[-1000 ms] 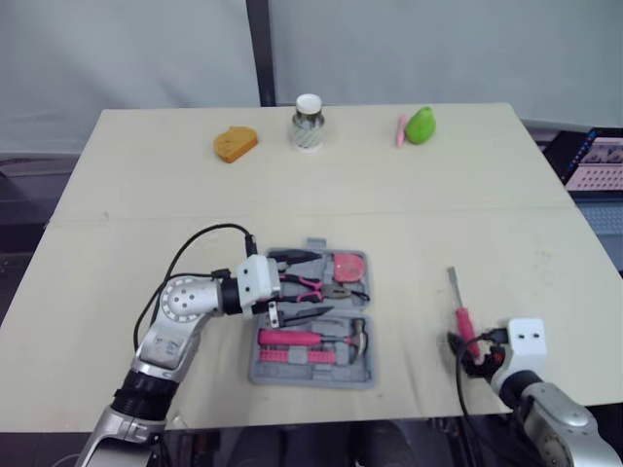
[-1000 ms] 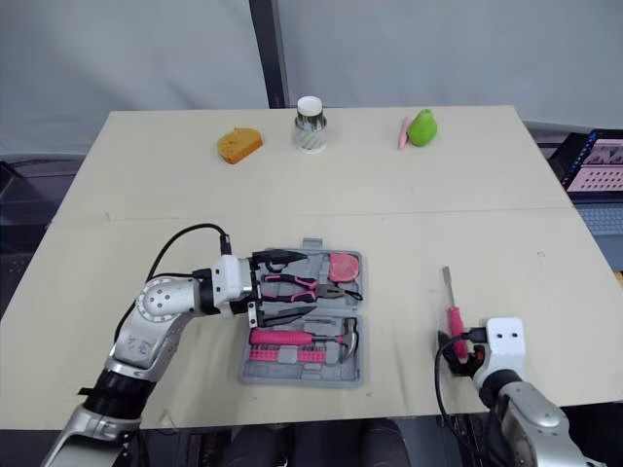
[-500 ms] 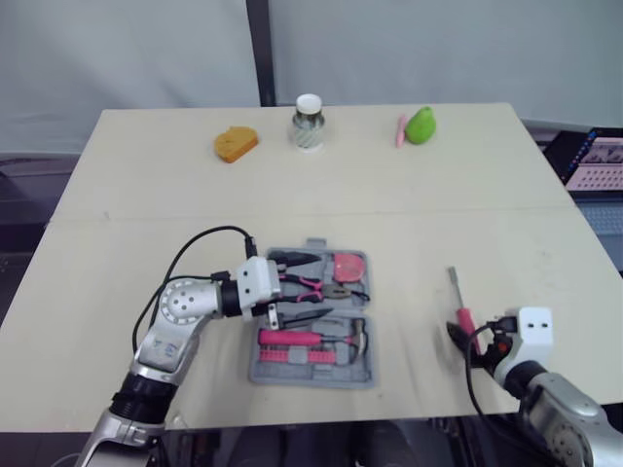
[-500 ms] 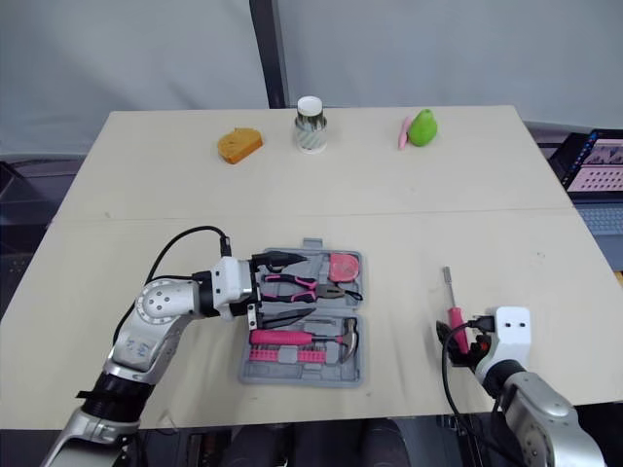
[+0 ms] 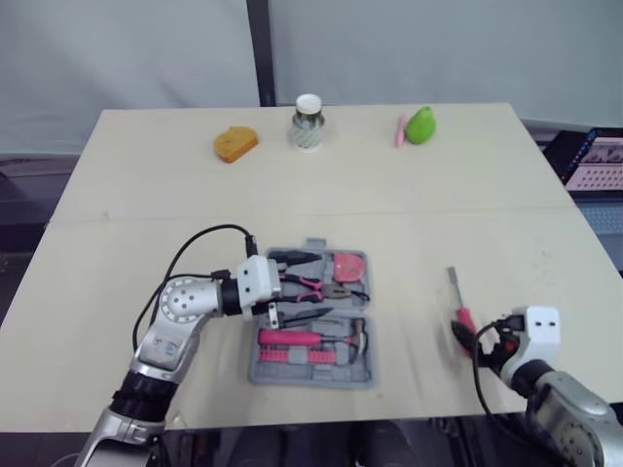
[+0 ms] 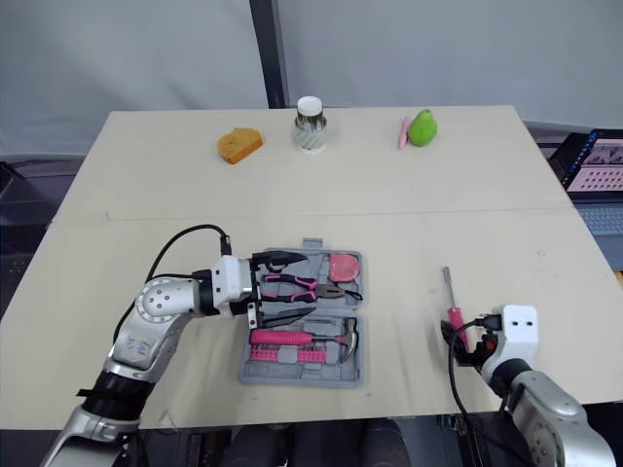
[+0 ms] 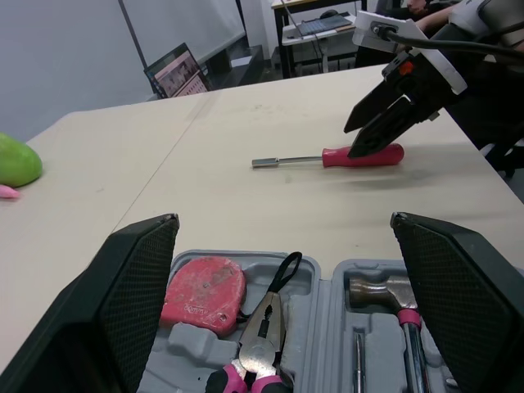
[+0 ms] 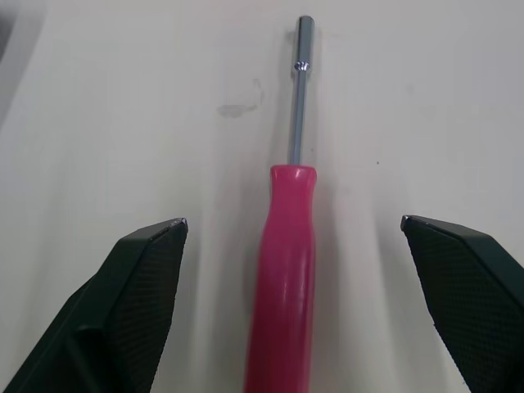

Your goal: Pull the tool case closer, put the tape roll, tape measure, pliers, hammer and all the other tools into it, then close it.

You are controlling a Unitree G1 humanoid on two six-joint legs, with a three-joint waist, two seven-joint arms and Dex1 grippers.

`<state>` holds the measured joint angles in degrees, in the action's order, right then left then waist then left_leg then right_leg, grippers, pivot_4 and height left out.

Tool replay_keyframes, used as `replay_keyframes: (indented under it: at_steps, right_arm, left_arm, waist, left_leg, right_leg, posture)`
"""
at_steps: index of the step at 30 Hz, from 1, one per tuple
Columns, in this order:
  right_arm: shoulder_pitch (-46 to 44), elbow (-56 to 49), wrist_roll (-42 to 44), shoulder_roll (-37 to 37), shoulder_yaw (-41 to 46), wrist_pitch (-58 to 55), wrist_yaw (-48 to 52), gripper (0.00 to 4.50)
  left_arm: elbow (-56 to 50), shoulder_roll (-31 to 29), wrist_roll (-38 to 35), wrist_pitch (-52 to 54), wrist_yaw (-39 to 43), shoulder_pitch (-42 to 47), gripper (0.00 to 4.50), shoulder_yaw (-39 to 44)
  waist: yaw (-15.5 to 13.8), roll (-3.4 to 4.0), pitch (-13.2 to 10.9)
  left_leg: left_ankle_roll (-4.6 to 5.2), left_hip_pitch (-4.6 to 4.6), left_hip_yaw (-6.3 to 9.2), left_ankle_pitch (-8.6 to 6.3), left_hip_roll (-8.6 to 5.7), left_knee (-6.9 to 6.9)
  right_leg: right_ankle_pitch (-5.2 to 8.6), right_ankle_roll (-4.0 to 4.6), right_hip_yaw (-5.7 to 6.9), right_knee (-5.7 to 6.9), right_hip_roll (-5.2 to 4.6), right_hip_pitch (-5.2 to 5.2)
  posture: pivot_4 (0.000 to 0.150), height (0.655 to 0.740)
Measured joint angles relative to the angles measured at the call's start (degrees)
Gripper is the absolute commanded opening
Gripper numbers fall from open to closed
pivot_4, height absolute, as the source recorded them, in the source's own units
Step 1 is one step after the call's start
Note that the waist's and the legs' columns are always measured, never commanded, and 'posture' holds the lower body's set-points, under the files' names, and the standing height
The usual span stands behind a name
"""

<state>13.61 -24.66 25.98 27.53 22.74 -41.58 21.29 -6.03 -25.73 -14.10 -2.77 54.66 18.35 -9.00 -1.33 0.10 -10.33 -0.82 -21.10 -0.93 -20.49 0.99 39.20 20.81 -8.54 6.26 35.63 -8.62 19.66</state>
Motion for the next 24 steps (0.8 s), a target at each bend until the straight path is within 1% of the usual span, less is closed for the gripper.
replay_keyframes:
  at_steps: [2,4,6,8,11,13,17,20,22,24]
  right_arm:
    - [-1.5,0.3,-0.1,5.6,-0.3,0.4,3.9,4.43]
    - [-3.8,1.8,-0.4,13.6,-1.5,2.1,10.2,4.43]
    - [-6.9,5.2,-1.4,21.4,-3.4,5.3,17.7,4.43]
    - [-10.3,9.4,-2.9,26.8,-5.5,9.5,24.2,4.43]
    - [-16.1,17.9,-6.3,32.0,-11.1,17.7,33.6,4.43]
    - [-20.7,24.0,-9.5,34.2,-15.1,24.3,39.0,4.43]
    - [-29.0,36.4,-19.0,35.9,-23.7,44.6,46.4,4.43]
    - [-34.0,46.5,-28.1,37.3,-30.5,67.8,49.4,4.43]
    - [-39.8,52.9,-36.7,37.8,-35.8,83.9,48.5,4.43]
    - [-47.2,58.8,-47.9,38.4,-40.4,97.4,44.4,4.43]
  left_arm:
    - [-0.4,-0.5,-0.1,0.0,0.0,-0.9,4.50,0.4]
    - [-1.5,-1.5,-0.2,0.0,0.0,-3.3,4.50,1.2]
    - [-3.3,-2.6,-0.5,0.0,0.0,-6.6,4.50,1.7]
    - [-4.9,-3.5,-1.2,0.0,0.2,-9.5,4.50,2.3]
    - [-7.2,-5.9,-1.9,-0.3,0.5,-13.4,4.50,4.4]
    - [-8.2,-7.1,-2.0,-0.5,0.5,-15.2,4.50,5.9]
    - [-9.8,-6.6,-2.1,-0.6,-0.3,-15.9,4.50,6.1]
    - [-10.3,-5.6,-1.4,-0.6,-1.5,-15.8,4.50,5.5]
    - [-10.5,-5.4,-1.2,-0.7,-2.1,-15.8,4.50,5.2]
    - [-10.6,-5.1,-1.1,-0.8,-2.5,-15.6,4.50,4.9]
  waist:
    - [0.0,0.02,0.0]
    - [0.3,0.05,0.0]
    - [0.6,0.06,0.0]
    - [0.5,0.04,0.0]
    - [0.1,0.02,0.0]
    - [-0.1,0.02,0.0]
    - [0.0,0.02,0.0]
    - [0.3,0.04,0.0]
    - [0.9,0.05,0.0]
    - [1.6,0.13,0.0]
  left_leg:
    - [0.00,0.01,0.00,0.00,0.01,-0.01]
    - [0.01,0.02,-0.04,0.00,0.02,-0.04]
    - [0.01,0.03,-0.04,-0.01,0.02,-0.06]
    - [0.01,0.02,0.00,0.00,0.05,-0.04]
    - [0.03,0.00,0.01,0.00,0.03,0.02]
    - [0.04,0.00,0.01,0.00,0.02,0.05]
    - [0.04,-0.02,0.05,0.00,0.01,0.06]
    - [0.04,-0.02,0.01,0.01,0.02,0.02]
    - [0.04,-0.01,-0.04,0.01,0.03,0.03]
    - [0.04,-0.01,-0.05,0.01,0.03,0.01]
  right_leg:
    - [0.00,0.00,0.00,-0.01,0.01,0.00]
    - [0.00,0.00,-0.02,-0.03,0.01,0.01]
    - [0.00,0.00,-0.01,-0.07,0.01,-0.01]
    - [0.00,0.00,0.03,-0.09,0.03,-0.03]
    - [0.00,0.00,0.03,-0.12,-0.01,-0.07]
    - [0.00,0.00,0.04,-0.15,-0.04,-0.10]
    - [-0.01,-0.01,0.10,-0.17,-0.05,-0.12]
    - [0.00,-0.01,0.12,-0.20,-0.05,-0.09]
    - [0.00,-0.01,0.11,-0.20,-0.06,-0.07]
    - [0.00,-0.01,0.09,-0.20,-0.07,-0.05]
  posture:
    - [0.150,0.7400]
    - [0.150,0.7400]
    - [0.150,0.7400]
    - [0.150,0.7400]
    - [0.150,0.7400]
    - [0.150,0.7400]
    - [0.150,0.7400]
    - [0.150,0.7400]
    - [0.150,0.7400]
    - [0.150,0.7400]
